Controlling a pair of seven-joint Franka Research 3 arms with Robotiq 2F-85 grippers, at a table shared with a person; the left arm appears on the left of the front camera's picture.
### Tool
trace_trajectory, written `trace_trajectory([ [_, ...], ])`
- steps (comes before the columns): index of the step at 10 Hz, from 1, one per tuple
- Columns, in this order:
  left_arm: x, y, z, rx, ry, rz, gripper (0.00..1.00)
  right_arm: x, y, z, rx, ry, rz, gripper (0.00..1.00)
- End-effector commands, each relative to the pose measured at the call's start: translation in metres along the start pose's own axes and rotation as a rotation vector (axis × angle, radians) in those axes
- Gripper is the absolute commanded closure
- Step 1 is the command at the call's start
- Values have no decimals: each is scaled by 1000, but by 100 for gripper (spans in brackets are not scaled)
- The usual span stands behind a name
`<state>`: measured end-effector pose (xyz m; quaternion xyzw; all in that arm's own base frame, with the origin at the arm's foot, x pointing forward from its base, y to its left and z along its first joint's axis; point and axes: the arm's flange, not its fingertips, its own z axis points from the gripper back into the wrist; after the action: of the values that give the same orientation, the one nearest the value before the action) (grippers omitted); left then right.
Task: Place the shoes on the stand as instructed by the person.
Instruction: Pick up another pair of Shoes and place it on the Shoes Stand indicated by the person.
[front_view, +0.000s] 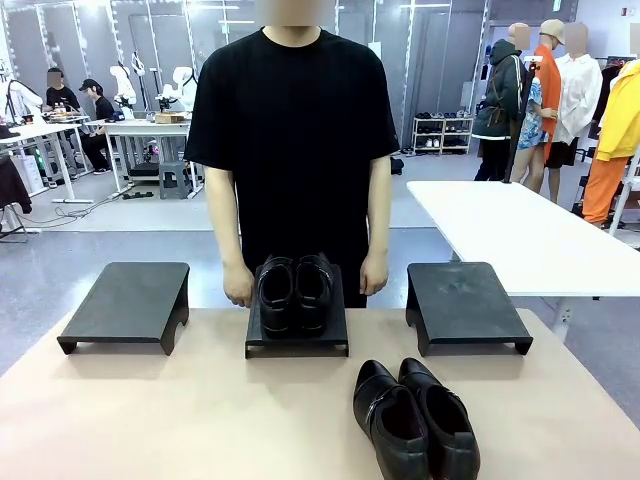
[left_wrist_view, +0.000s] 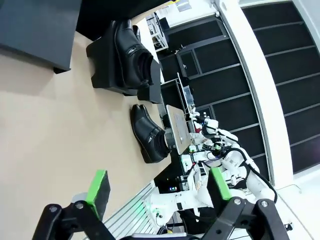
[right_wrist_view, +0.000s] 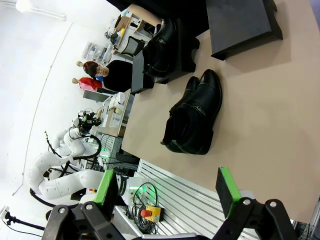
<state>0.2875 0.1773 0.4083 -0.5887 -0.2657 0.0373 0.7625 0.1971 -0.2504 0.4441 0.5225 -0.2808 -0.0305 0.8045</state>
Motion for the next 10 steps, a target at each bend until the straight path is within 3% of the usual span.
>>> trace_trajectory([
  [1,-59,-10,-39,-10,-8,4,0,0,1,1,12,-11,24,0],
  [2,-55,-14,-45,-22,0,-8,0,0,1,1,12,-11,24,0],
  [3,-1,6,-3,2,5,17,0,0,1,1,12,-11,24,0],
  [10,-1,6,-3,2,5,17,0,0,1,1,12,-11,24,0],
])
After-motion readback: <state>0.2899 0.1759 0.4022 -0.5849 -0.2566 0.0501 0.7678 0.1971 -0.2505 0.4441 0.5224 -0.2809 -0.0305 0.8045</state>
